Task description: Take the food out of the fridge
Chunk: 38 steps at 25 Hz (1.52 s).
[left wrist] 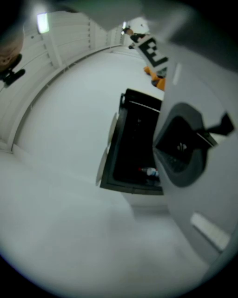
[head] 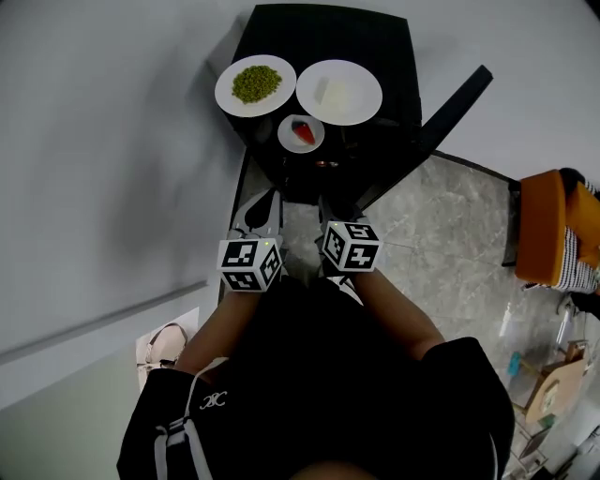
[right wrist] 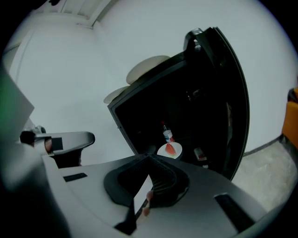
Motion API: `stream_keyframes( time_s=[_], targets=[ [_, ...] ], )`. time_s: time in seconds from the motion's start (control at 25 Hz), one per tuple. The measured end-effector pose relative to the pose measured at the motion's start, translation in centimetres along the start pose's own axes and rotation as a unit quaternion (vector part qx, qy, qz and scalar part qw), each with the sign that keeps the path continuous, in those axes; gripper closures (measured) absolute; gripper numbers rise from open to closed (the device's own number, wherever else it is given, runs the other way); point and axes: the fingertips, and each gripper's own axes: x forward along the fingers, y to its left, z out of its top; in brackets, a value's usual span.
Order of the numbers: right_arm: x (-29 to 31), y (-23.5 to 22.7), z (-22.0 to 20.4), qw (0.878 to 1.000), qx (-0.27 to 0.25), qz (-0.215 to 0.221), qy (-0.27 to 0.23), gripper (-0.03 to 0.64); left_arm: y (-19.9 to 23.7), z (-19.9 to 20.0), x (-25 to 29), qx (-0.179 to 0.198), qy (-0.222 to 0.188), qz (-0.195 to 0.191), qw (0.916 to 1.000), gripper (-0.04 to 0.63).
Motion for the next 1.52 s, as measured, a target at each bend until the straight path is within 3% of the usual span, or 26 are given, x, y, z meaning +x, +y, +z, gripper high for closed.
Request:
stream_keyframes(
  time_s=[0.12,0.36,0.48,0.6,0.72,0.96,1.04,1.24,1.4,1.52],
  targets=[
    [0.2,1.3,-0.2,0.999,-0.035,0.003,-0.009,0.624,0.4,-0.3,-0.5,0.002,0.002,-0.001,1.0,0.595],
    [1.8,3.0,-1.4,1.0,-0.023,-0.016,-0.01,0.624,2.4,-0.6,-0.6,0.002,0.009,-0.03,0.9995,0.595],
    [3.1,4.1,-1.8,0.998,0.056,0.0,-0.024,0.624,4.2,-0.5,-0.8,0.005,0.012,-0.054,0.9985,0.595],
    [5.2,4.7,-2.1,0.981,0.189,0.011,-0.05,0.624,6.4,-0.6,-1.0,0.012,0.022,-0.081,0.9964,0.595],
    [7.6,4.6,-3.4,0.97,0.233,-0.028,-0.062,0.624,8.2,-0.9,-1.6,0.026,0.033,-0.107,0.9934,0.595],
    [11.8,3.1,-5.1,0.971,0.197,-0.114,-0.075,0.624,12.6,-1.7,-0.8,0.033,0.049,-0.124,0.9905,0.595],
    [13.1,1.9,-6.1,0.967,0.206,-0.133,-0.073,0.624,13.6,-1.8,-0.7,0.031,0.05,-0.122,0.9908,0.595],
    [15.8,-2.0,-7.4,0.939,0.296,-0.151,-0.092,0.623,15.4,-2.5,-0.2,0.028,0.056,-0.116,0.9913,0.595],
    [18.9,-4.5,-7.9,0.899,0.401,-0.135,-0.111,0.518,16.7,-3.6,0.0,0.027,0.066,-0.108,0.9916,0.595],
    [20.7,-6.2,-8.5,0.875,0.445,-0.155,-0.113,0.476,17.7,-4.4,-0.1,0.023,0.077,-0.096,0.9921,0.595]
  ],
)
